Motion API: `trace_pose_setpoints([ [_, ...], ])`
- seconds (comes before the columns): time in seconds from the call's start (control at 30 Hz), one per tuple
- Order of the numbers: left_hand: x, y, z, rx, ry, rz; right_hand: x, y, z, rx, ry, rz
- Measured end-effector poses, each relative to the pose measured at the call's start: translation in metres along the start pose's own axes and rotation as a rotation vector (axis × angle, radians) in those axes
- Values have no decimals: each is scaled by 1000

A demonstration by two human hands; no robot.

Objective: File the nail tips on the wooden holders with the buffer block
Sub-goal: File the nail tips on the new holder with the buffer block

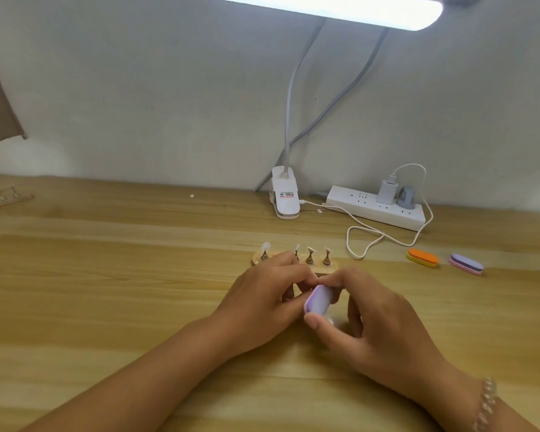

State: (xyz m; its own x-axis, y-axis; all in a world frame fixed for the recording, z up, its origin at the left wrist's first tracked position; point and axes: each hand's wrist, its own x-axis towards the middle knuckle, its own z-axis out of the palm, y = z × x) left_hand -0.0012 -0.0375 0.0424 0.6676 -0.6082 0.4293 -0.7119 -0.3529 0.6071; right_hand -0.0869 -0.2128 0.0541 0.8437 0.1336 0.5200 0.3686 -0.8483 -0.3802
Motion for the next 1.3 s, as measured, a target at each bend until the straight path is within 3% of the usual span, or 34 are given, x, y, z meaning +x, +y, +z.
trace_pose_setpoints([
  [0.17, 0, 1, 1, 10, 43, 18, 7, 13, -5, 103, 102, 147],
  [0.33, -1, 1, 0, 25, 11, 17, 1, 1, 0, 17, 23, 38],
  [0.5, 0, 3, -1, 7, 51, 19, 8, 16, -6, 183, 179, 201],
  [0.63, 1, 1, -1, 5, 48, 13, 2, 3, -4, 84, 61, 59],
  [0.77, 1, 0, -1, 3, 57, 11, 5, 7, -3, 68, 85, 119],
  [0.93, 0, 0, -1, -6, 33, 15, 1, 3, -2, 40, 47, 47],
  [1.13, 0, 0, 0, 7, 51, 25, 6, 12, -3, 96, 85, 136],
  [1.3, -1, 1, -1, 20, 52, 21, 1, 3, -1, 36, 41, 55],
])
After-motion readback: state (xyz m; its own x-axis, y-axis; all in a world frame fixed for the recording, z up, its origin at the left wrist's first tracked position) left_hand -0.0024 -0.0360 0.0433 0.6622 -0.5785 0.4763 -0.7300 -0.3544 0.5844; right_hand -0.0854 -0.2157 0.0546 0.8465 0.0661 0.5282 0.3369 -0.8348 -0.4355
